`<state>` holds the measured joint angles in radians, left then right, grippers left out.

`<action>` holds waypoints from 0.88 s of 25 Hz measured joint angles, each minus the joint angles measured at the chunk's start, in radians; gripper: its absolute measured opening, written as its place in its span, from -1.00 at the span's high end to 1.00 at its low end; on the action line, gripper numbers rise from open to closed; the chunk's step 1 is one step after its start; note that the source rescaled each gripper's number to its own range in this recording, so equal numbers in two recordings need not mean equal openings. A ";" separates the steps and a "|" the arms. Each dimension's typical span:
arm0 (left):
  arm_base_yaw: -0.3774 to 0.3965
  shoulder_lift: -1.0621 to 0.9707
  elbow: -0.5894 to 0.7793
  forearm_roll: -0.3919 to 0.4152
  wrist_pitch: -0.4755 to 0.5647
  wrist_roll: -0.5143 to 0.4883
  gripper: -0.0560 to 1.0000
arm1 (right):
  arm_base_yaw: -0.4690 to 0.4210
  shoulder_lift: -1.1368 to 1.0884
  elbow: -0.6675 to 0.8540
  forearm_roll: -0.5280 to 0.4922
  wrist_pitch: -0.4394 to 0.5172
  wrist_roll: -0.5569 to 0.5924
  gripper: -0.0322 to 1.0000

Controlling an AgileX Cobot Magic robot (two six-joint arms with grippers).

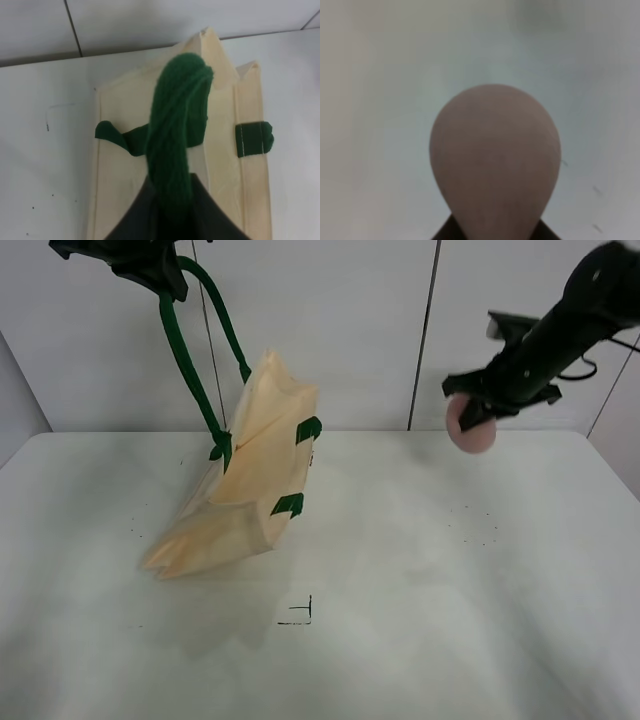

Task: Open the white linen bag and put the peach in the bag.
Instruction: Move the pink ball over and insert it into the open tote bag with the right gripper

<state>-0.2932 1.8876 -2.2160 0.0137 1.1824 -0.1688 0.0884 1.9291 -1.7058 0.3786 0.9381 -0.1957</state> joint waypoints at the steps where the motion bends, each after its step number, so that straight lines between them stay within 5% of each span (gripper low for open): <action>1: 0.000 -0.004 0.000 0.000 0.000 0.000 0.89 | 0.011 -0.003 -0.041 0.023 0.022 -0.003 0.94; 5: 0.000 -0.016 0.000 0.001 0.000 0.001 0.89 | 0.123 -0.002 -0.147 0.085 0.023 -0.005 0.94; 14: 0.000 -0.017 0.000 0.002 0.000 0.001 0.89 | 0.437 0.127 -0.155 0.143 -0.169 0.000 0.94; 22: 0.000 -0.017 0.000 0.002 0.000 0.001 0.89 | 0.520 0.307 -0.155 0.185 -0.352 0.000 0.94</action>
<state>-0.2932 1.8706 -2.2160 0.0156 1.1824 -0.1676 0.6083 2.2364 -1.8611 0.5639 0.5864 -0.1961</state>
